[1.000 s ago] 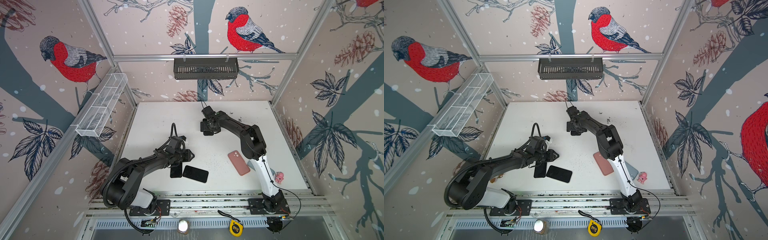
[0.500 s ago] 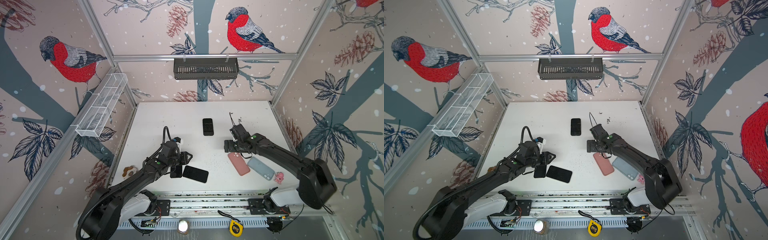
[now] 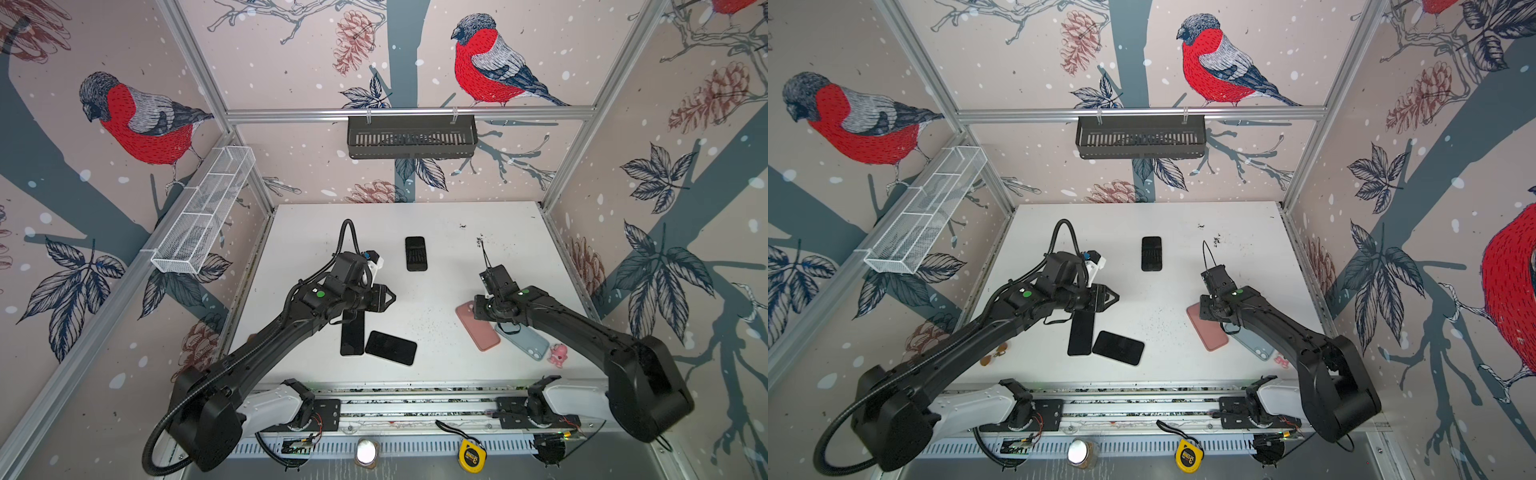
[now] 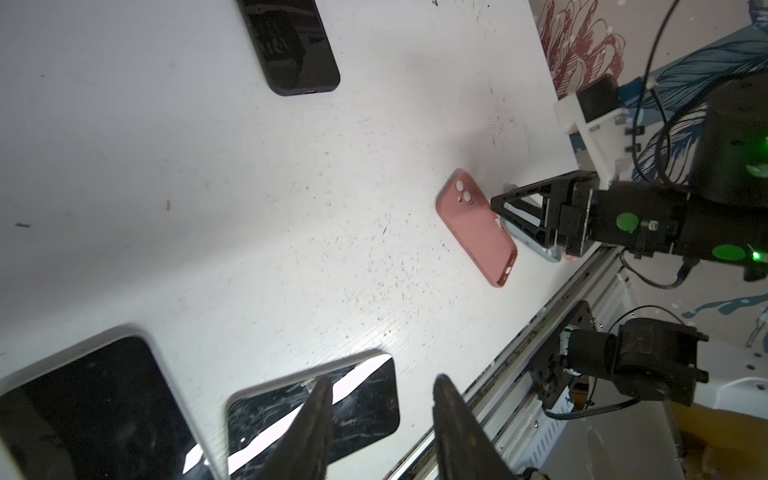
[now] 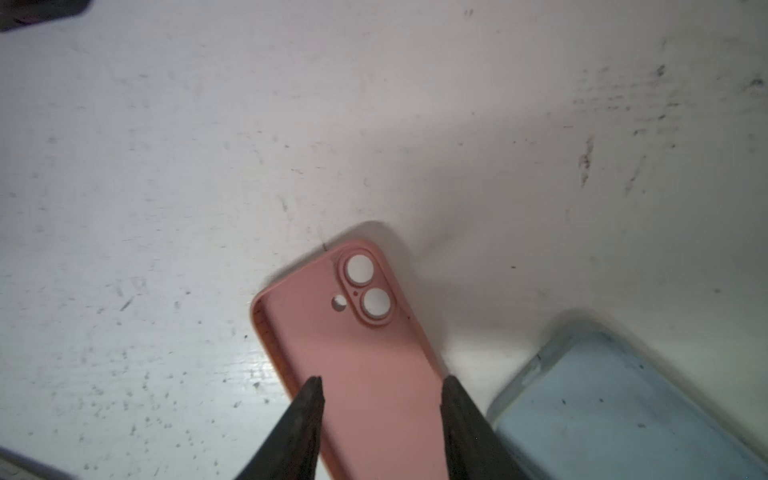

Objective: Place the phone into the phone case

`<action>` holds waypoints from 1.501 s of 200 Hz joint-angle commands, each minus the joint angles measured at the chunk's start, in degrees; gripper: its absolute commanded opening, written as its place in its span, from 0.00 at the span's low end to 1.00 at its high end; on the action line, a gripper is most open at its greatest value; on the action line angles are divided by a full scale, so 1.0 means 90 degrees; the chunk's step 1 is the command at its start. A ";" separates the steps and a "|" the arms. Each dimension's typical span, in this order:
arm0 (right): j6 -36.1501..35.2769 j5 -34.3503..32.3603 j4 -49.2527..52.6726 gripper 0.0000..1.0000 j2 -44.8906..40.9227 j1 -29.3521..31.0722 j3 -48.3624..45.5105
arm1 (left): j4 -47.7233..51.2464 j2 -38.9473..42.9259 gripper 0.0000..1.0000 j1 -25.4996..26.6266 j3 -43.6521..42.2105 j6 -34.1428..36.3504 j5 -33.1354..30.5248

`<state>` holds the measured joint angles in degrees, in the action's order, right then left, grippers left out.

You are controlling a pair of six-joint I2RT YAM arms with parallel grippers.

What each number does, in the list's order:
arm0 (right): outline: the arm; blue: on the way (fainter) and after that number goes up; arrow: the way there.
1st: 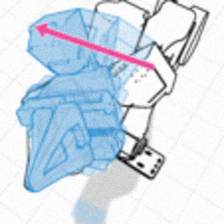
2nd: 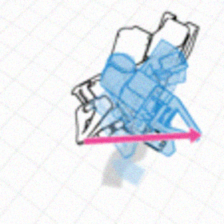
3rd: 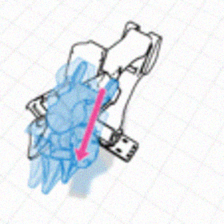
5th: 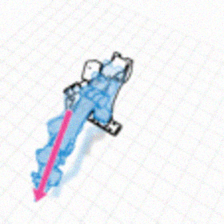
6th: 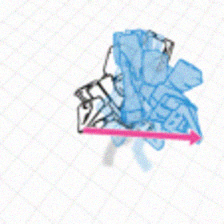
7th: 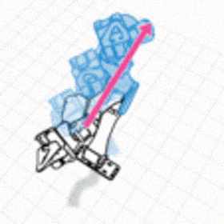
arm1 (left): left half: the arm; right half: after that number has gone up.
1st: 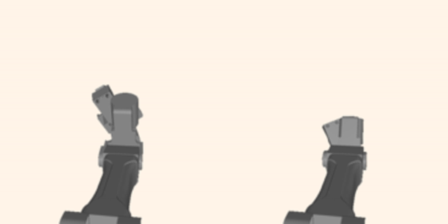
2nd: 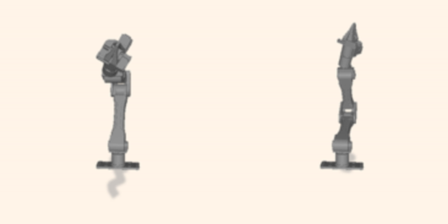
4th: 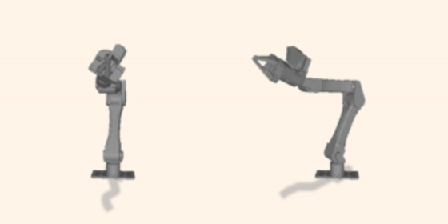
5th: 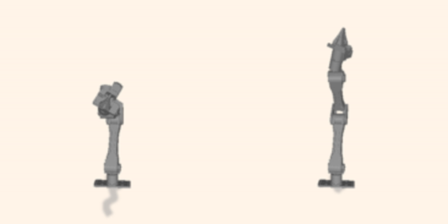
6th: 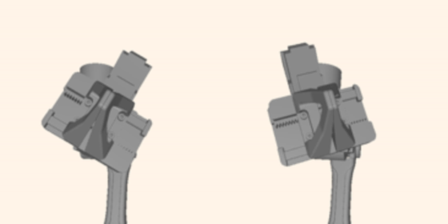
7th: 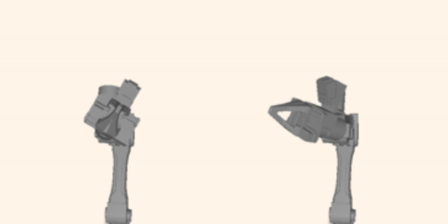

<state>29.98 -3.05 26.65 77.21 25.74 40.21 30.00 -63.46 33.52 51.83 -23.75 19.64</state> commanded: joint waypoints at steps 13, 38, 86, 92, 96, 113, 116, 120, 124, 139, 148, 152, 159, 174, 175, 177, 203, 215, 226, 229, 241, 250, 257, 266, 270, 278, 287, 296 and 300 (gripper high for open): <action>-0.0069 -0.0224 -0.0416 0.48 0.0459 -0.0033 -0.0119 | 0.0825 0.0805 0.47 0.0006 -0.0239 0.0329 -0.0486; -0.0143 -0.0373 -0.0513 0.46 0.0714 -0.0035 -0.0117 | 0.0454 0.1282 0.48 0.0014 -0.0592 0.0216 -0.0332; -0.0678 0.0863 -0.0842 0.29 0.0507 0.0428 -0.0062 | 0.0250 0.2084 0.49 0.0011 -0.0825 0.0041 -0.0528; -0.0697 0.0893 -0.0851 0.27 0.0440 0.0595 -0.0008 | 0.0224 0.2142 0.49 0.0016 -0.0846 0.0036 -0.0567; -0.0703 0.0874 -0.0847 0.25 0.0387 0.0715 0.0031 | 0.0221 0.2167 0.49 0.0016 -0.0847 0.0040 -0.0585; -0.0732 0.0627 -0.0737 0.16 0.0312 0.1214 0.0273 | 0.0240 0.2244 0.48 0.0016 -0.0841 0.0035 -0.0601; -0.0726 0.0582 -0.0707 0.14 0.0316 0.1285 0.0315 | 0.0248 0.2255 0.48 0.0016 -0.0828 0.0035 -0.0600; -0.0723 0.0526 -0.0650 0.12 0.0343 0.1359 0.0404 | 0.0265 0.2273 0.47 0.0025 -0.0814 0.0038 -0.0607; -0.0716 0.0486 -0.0602 0.11 0.0368 0.1424 0.0464 | 0.0271 0.2301 0.47 0.0026 -0.0810 0.0032 -0.0610; -0.0737 0.0420 -0.0513 0.10 0.0457 0.1583 0.0657 | 0.0268 0.2525 0.47 0.0039 -0.0818 0.0010 -0.0669; -0.0769 0.0370 -0.0517 0.10 0.0482 0.1637 0.0708 | 0.0262 0.2701 0.46 0.0044 -0.0826 -0.0017 -0.0787; -0.0779 0.0351 -0.0527 0.10 0.0484 0.1642 0.0720 | 0.0256 0.2789 0.47 0.0045 -0.0845 -0.0032 -0.0850; -0.0805 0.0349 -0.0548 0.10 0.0508 0.1643 0.0733 | 0.0231 0.2929 0.47 0.0044 -0.0863 -0.0037 -0.0947; -0.0907 0.0349 -0.0471 0.11 0.0592 0.1640 0.0830 | 0.0219 0.3170 0.46 0.0045 -0.0860 -0.0069 -0.1163; -0.0918 0.0349 -0.0462 0.11 0.0602 0.1641 0.0837 | 0.0225 0.3182 0.47 0.0045 -0.0858 -0.0068 -0.1179; -0.0936 0.0349 -0.0447 0.11 0.0608 0.1642 0.0855 | 0.0227 0.3203 0.47 0.0045 -0.0857 -0.0072 -0.1204; -0.1108 0.0121 -0.0101 0.23 0.0777 0.1588 0.1001 | 0.0241 0.3383 0.47 0.0045 -0.0857 -0.0101 -0.1368; -0.1077 0.0054 -0.0028 0.34 0.0862 0.1412 0.0936 | 0.0241 0.3368 0.47 0.0039 -0.0857 -0.0101 -0.1391; -0.1068 0.0220 -0.0132 0.36 0.0882 0.1166 0.0759 | 0.0258 0.3319 0.46 0.0033 -0.0852 -0.0111 -0.1401; -0.1070 0.0289 -0.0185 0.36 0.0875 0.1107 0.0699 | 0.0260 0.3305 0.46 0.0027 -0.0855 -0.0115 -0.1400; -0.1120 0.0562 -0.0408 0.36 0.0870 0.0874 0.0487 | 0.0297 0.3266 0.44 0.0018 -0.0839 -0.0126 -0.1411; -0.1177 0.0677 -0.0530 0.36 0.0909 0.0793 0.0398 | 0.0310 0.3275 0.43 0.0021 -0.0846 -0.0136 -0.1425; -0.1185 0.0739 -0.0577 0.34 0.0971 0.0772 0.0396 | 0.0300 0.3290 0.43 0.0035 -0.0849 -0.0142 -0.1430; -0.1224 0.0905 -0.0647 0.32 0.1067 0.0780 0.0438 | 0.0281 0.3319 0.43 0.0025 -0.0857 -0.0135 -0.1468; -0.1229 0.0940 -0.0677 0.31 0.1101 0.0800 0.0447 | 0.0275 0.3320 0.43 0.0023 -0.0858 -0.0136 -0.1478; -0.1220 0.0937 -0.0737 0.27 0.1202 0.0850 0.0478 | 0.0269 0.3321 0.43 0.0026 -0.0862 -0.0137 -0.1488; -0.1231 0.0925 -0.0771 0.19 0.1313 0.0872 0.0509 | 0.0271 0.3289 0.43 0.0025 -0.0865 -0.0136 -0.1474; -0.1267 0.0933 -0.0802 0.13 0.1421 0.0940 0.0536 | 0.0280 0.3255 0.42 0.0026 -0.0866 -0.0140 -0.1443; -0.1284 0.0927 -0.0820 0.10 0.1451 0.0978 0.0547 | 0.0279 0.3241 0.42 0.0026 -0.0858 -0.0135 -0.1426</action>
<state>19.55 3.68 21.39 88.58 33.45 44.38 33.21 -33.74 33.85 44.18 -24.64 7.25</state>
